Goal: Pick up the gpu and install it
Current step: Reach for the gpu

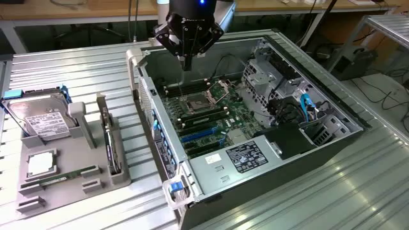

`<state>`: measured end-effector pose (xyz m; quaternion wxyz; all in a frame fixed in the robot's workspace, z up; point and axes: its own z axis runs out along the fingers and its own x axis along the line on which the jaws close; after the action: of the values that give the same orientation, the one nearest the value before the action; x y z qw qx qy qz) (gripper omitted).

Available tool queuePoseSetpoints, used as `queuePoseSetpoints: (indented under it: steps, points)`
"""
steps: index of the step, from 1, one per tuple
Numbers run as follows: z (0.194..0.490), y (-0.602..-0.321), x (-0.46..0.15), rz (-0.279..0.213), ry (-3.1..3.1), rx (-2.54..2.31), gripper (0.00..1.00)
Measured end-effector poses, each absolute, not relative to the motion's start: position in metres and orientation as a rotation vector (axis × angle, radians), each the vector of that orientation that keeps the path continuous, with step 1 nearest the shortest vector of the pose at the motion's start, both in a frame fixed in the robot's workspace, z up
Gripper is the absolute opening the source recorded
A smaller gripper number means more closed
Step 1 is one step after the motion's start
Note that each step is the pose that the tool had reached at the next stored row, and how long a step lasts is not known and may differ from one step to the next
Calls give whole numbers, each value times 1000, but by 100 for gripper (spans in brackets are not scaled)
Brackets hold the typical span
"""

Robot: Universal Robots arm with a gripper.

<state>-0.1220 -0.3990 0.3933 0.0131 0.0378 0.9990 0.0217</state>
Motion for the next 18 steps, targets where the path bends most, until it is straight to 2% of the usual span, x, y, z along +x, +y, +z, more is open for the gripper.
queuePoseSetpoints:
  steps: [10, 18]
  points:
    - [393, -399, -123, 67, 3112, 118, 11]
    - [393, -411, -156, 68, 3110, 117, 11]
